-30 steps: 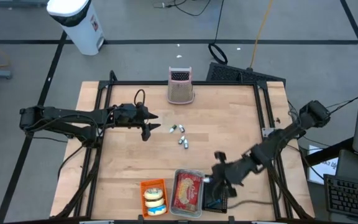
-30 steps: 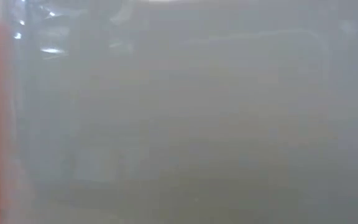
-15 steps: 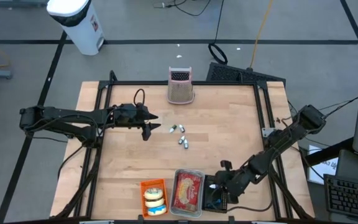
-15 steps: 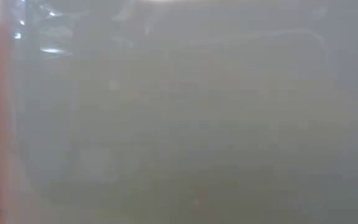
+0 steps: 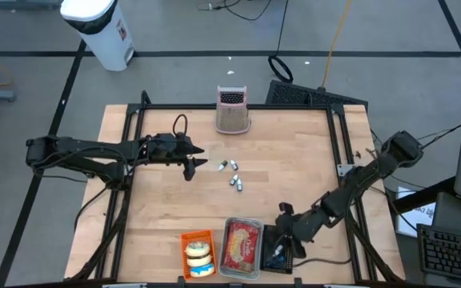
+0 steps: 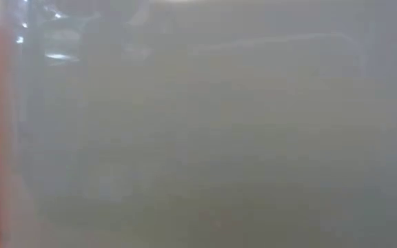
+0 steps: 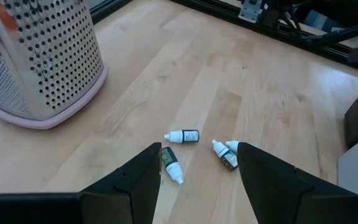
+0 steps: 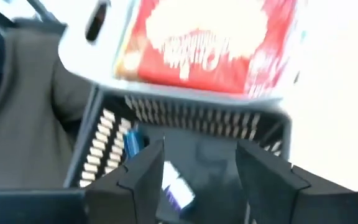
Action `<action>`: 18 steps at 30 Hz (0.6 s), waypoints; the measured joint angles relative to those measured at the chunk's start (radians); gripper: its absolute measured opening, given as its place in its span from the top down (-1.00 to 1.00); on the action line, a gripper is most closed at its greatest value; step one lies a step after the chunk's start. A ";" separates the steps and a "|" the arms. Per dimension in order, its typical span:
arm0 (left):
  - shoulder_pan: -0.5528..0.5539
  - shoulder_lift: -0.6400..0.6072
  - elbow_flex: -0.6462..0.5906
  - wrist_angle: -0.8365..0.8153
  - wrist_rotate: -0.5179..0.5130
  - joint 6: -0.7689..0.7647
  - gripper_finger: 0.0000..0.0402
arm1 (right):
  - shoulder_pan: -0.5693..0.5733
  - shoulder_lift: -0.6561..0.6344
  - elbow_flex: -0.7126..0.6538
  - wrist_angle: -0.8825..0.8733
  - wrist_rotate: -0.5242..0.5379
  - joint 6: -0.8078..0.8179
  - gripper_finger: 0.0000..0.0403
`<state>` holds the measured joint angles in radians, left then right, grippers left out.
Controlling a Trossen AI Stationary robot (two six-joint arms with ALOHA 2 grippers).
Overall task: Pick & Place Food Item
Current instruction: Put the green food coloring bottle into the black bin
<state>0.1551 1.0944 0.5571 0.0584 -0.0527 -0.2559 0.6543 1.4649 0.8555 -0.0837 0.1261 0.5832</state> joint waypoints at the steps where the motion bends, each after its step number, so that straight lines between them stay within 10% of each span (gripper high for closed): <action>1: 0.000 0.005 0.000 0.002 0.000 0.005 -0.04 | -0.015 -0.022 0.000 0.006 0.000 -0.022 0.05; 7: -0.001 0.021 0.000 0.004 0.000 0.009 -0.04 | -0.169 -0.118 0.000 0.089 0.109 -0.132 0.09; 18: -0.033 0.292 0.000 0.132 0.002 -0.037 -0.04 | -0.593 -0.037 0.001 0.152 0.003 -0.234 0.03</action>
<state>0.1223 1.3868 0.5571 0.1906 -0.0512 -0.2930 0.0612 1.4280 0.8566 0.0687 0.1295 0.3491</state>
